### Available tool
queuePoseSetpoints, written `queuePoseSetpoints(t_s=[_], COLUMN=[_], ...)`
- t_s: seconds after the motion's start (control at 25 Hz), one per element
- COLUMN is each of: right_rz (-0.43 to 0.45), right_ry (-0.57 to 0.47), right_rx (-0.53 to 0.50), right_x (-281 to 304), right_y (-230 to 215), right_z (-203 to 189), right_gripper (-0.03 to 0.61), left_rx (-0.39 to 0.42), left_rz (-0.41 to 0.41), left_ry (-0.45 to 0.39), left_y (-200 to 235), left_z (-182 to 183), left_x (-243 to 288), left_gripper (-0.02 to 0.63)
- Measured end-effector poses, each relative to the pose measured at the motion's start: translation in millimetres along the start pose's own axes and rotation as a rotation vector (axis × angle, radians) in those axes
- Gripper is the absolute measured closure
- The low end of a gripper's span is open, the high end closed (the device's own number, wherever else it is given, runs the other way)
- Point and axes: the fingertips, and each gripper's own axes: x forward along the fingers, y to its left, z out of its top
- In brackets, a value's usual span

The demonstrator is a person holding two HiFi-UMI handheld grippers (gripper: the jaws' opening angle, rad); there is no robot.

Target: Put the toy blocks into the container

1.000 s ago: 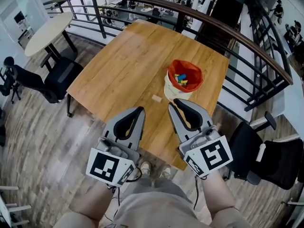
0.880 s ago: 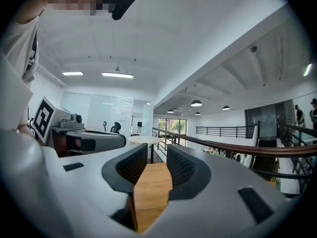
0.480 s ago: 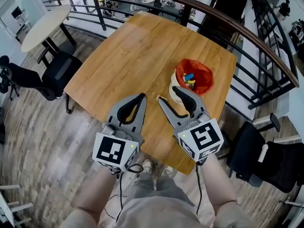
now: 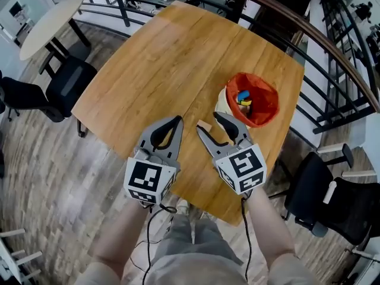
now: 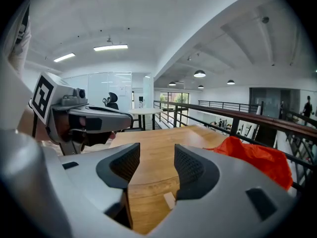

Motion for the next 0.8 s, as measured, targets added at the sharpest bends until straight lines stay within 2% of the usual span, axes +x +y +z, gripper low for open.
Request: queuePoseSetpoints(t_s=[0.44, 0.8], right_rz=[0.007, 0.023], right_ry=[0.182, 0.298], right_rx=[0.034, 0.07], right_x=[65, 93], right_y=[-25, -47], right_z=[-107, -186], right_gripper=[0.364, 0.364], left_rx=[-0.064, -0.071], left_rz=[-0.045, -0.073], left_ry=[0.101, 0.194], left_y=[14, 15], left_z=[-90, -156], left_x=[52, 78], left_gripper=[0.603, 0.603])
